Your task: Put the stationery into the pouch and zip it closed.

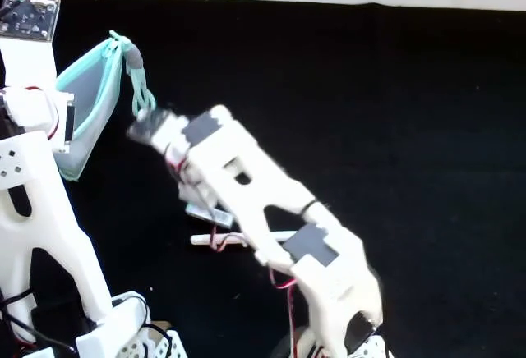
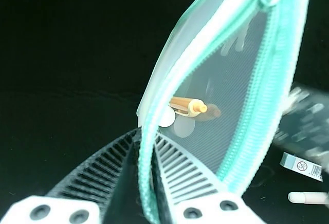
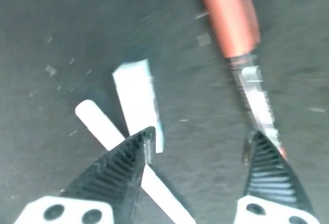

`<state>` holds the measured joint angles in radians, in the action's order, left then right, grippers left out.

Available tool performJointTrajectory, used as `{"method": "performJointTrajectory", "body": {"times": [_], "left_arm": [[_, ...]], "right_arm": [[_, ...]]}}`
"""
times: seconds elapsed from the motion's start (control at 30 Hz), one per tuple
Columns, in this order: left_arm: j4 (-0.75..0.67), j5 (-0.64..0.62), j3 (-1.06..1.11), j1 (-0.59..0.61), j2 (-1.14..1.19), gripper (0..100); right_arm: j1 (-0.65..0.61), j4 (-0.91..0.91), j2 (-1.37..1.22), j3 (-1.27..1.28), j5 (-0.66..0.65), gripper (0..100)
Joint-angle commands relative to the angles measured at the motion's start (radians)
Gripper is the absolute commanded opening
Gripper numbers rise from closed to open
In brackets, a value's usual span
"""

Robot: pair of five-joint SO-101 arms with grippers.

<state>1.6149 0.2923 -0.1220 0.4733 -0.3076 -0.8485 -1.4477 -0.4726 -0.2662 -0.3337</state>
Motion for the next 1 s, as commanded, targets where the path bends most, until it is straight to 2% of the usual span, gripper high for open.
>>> {"method": "performJointTrajectory", "body": {"times": [0.0, 0.3, 0.57, 0.73, 0.8, 0.9, 0.97], "left_arm": [[-0.006, -0.008, -0.001, 0.01, -0.004, 1], [-0.008, -0.008, 0.001, 0.01, -0.004, 1], [-0.011, -0.008, 0.008, 0.01, -0.002, 1], [-0.064, -0.008, 0.087, 0.008, -0.004, 1], [-0.075, -0.008, 0.104, 0.008, -0.004, 1], [-0.075, -0.008, 0.105, 0.008, -0.007, 1], [-0.075, -0.008, 0.104, 0.008, -0.012, 1]], "right_arm": [[-0.035, 0.088, 0.01, 0.07, -0.006, 22.7], [-0.079, 0.269, 0.008, 0.18, -0.012, 22.7], [-0.107, 0.34, 0.007, 0.176, -0.012, 22.7], [-0.119, 0.366, 0.007, 0.182, -0.009, 22.2], [-0.117, 0.366, 0.007, 0.182, -0.011, 17.5], [-0.113, 0.364, 0.007, 0.182, 0.002, 0.0], [-0.084, 0.363, 0.013, 0.174, 0.063, 1.4]]}}
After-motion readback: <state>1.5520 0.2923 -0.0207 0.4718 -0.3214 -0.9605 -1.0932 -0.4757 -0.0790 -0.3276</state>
